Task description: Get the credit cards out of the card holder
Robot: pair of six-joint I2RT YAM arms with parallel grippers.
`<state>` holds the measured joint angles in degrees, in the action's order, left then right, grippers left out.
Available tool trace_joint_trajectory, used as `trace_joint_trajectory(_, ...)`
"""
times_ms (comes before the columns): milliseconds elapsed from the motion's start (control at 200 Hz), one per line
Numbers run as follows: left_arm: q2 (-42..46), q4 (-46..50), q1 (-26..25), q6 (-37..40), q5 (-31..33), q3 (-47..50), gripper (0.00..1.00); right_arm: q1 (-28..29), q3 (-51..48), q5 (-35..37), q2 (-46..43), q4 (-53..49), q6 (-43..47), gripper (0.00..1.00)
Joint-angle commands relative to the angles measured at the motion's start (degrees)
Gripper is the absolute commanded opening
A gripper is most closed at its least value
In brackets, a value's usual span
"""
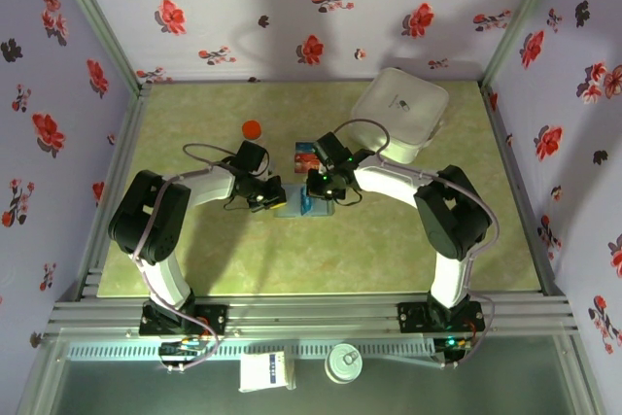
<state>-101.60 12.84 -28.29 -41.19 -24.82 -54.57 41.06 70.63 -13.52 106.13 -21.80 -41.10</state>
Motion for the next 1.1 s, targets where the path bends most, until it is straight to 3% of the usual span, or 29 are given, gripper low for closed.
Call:
trace_joint_trajectory(0, 0.76, 0.16, -0.19, 0.52, -0.67, 0.86, 0.00, 0.47, 1.53, 0.07, 0.85, -0.34, -0.60, 0.08)
trace_joint_trajectory(315, 2.48, 1.44, 0.07, 0.64, -0.53, 0.01, 0.00, 0.42, 1.71, 2.21, -2.37, -2.36, 1.61, 0.04)
trace_joint_trajectory(525, 3.39, 2.16, 0.44, 0.57, -0.04, -0.72, 0.00, 0.08, 4.47, 0.74, -3.55, -6.49, 10.14, 0.04)
trace_joint_trajectory(710, 3.85, 3.20, 0.65, 0.85, 0.46, -1.24, 0.00, -0.26, 9.31, -2.45, -2.51, -13.92, 26.94, 0.05)
trace_joint_trajectory(885, 4.30, 3.26, 1.04, 0.81, 0.91, -1.24, 0.00, -1.12, 17.91, 0.36, 1.74, -23.06, 44.79, 0.05)
trace_joint_trajectory(995, 5.39, 3.77, 1.17, 0.82, 1.42, -0.94, 0.00, -3.13, 21.73, -2.78, 3.82, -26.16, 55.46, 0.04)
trace_joint_trajectory(1095, 6.53, 4.31, 1.56, 0.85, 2.11, -0.47, 0.00, -5.24, 25.61, -10.35, 5.20, -31.20, 67.81, 0.04)
